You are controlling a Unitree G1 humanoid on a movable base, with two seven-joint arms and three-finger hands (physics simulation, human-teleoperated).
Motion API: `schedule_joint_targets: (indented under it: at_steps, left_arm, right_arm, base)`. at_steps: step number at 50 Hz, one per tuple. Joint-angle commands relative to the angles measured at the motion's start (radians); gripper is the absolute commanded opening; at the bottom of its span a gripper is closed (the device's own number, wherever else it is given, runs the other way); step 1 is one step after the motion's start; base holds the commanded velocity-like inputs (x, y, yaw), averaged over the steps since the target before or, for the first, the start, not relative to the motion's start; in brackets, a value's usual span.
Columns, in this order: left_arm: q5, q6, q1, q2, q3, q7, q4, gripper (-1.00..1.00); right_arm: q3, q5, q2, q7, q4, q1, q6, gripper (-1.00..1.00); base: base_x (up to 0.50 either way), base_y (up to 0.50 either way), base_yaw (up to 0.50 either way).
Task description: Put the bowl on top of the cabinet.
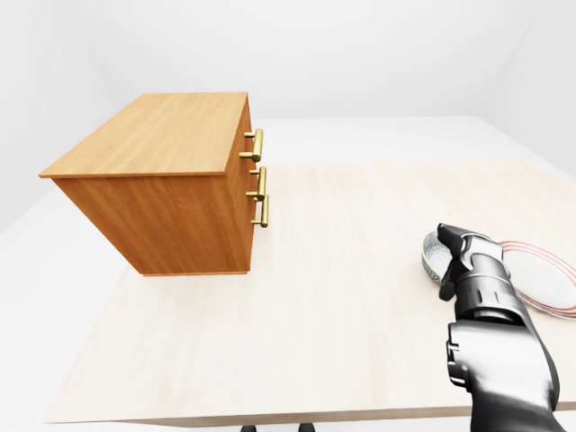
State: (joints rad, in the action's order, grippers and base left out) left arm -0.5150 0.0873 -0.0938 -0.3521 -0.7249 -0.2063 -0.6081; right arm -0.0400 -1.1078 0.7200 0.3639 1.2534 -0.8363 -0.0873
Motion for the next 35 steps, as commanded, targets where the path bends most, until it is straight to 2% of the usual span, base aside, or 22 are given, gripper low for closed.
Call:
schedule_joint_targets:
  at_steps: [1, 35]
  left_arm:
    - [-0.001, 0.000, 0.000, 0.000, 0.000, -0.001, 0.001, 1.00]
    - [0.002, 0.000, 0.002, 0.002, 0.002, 0.002, 0.003, 1.00]
  right_arm:
    - [0.008, 0.015, -0.019, -0.018, 0.016, 0.024, 0.000, 1.00]
    - [0.021, 0.057, -0.078, -0.078, 0.058, 0.081, 0.000, 1.00]
  base:
    - [0.00, 0.00, 0.00]
    - [0.00, 0.00, 0.00]
